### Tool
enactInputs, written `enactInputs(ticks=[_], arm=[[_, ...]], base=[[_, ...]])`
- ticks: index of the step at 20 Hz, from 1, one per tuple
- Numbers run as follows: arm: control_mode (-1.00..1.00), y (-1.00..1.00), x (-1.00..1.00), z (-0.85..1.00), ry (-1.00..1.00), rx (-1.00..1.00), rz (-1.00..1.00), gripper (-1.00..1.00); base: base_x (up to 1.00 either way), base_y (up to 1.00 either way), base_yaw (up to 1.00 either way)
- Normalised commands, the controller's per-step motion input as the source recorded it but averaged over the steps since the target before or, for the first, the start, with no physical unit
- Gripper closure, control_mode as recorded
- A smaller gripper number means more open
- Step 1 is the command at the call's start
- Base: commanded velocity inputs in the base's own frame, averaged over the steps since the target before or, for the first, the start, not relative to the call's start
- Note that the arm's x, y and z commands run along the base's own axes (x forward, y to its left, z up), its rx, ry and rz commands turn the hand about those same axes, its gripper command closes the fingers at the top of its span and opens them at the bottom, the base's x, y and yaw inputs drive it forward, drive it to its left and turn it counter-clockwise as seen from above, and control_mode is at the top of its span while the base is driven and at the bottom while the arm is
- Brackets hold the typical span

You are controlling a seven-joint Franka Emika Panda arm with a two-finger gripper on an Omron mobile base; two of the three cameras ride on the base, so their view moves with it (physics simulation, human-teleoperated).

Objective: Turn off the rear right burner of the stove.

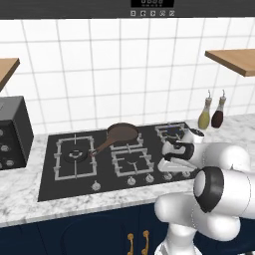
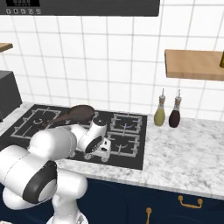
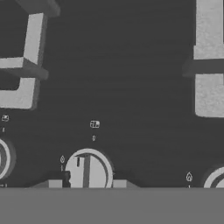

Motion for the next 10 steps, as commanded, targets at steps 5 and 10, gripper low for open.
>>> enactInputs(ticks=[5,10], arm=[[-1.00,-0.05,-0.03,0.00,0.05,0.02,-0.26,1.00],[-1.00,0.00,0.00,0.00,0.00,0.00,0.00,1.00]], base=[[0.00,0.00,0.00],[0.00,0.00,0.00]])
